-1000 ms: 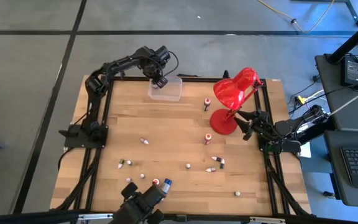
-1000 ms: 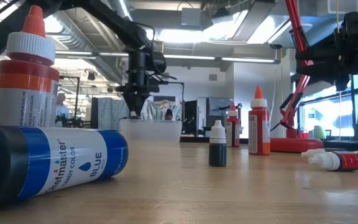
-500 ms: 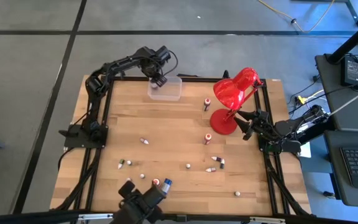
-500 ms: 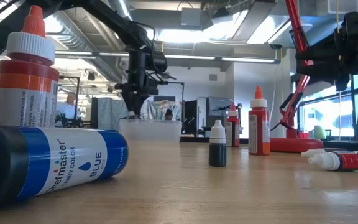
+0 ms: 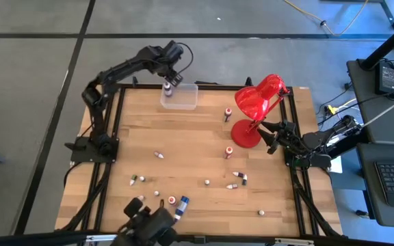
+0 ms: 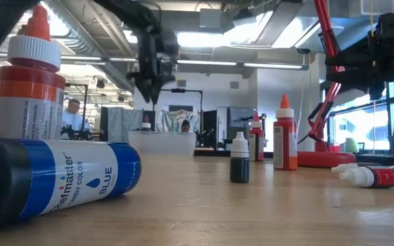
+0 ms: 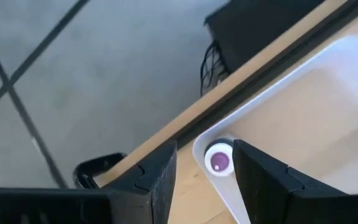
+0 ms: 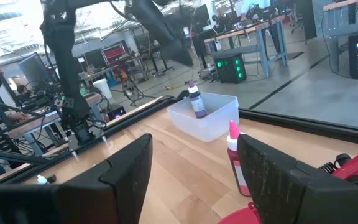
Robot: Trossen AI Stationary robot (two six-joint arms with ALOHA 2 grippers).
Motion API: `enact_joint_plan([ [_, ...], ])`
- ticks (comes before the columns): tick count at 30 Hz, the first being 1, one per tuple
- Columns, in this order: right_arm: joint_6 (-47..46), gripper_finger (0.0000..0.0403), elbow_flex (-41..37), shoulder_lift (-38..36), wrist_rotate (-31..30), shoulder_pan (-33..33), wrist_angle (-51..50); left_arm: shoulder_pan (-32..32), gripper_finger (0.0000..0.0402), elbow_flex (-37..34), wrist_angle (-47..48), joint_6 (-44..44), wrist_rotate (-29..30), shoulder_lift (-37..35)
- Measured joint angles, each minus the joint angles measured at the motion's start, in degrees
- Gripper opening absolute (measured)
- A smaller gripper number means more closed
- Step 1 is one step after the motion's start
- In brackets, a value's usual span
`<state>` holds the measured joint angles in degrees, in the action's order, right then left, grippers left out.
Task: Pick & Place food coloring
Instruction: Put the bottom large orange food coloring bottle into the transparent bin
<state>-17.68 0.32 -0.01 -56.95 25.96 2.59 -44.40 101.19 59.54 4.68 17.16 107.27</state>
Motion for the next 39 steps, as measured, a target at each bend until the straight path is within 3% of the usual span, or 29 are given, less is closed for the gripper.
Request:
enact_joint_plan([
  [5,0.1,0.0237,0.0,0.0,0.0,0.0,0.0,1.7,0.0153,0.0,0.2,-7.3,-5.5,-7.9],
  [12,0.1,0.0237,0.0,0.0,0.0,0.0,0.0,10.4,0.0153,-1.1,1.0,-17.0,-15.5,-18.4],
  [20,0.2,0.0237,0.0,0.0,0.0,0.0,0.0,23.7,0.0153,-3.0,2.3,-15.6,-35.6,-26.1],
  [25,0.4,0.0237,0.0,0.0,0.0,0.0,0.0,34.2,0.0162,-3.0,-0.2,-8.7,-35.8,-27.0],
  [30,1.8,0.0237,0.0,0.0,0.0,0.0,0.0,44.2,0.0203,-3.0,-9.6,-1.7,-34.7,-24.5],
  [35,1.8,0.0237,0.0,0.0,0.0,0.0,0.0,51.7,0.0248,-3.0,-21.9,-0.9,-35.1,-20.5],
  [39,1.7,0.0237,0.0,0.0,0.0,0.0,0.0,55.0,0.0255,-3.0,-27.4,-2.1,-34.4,-17.8],
])
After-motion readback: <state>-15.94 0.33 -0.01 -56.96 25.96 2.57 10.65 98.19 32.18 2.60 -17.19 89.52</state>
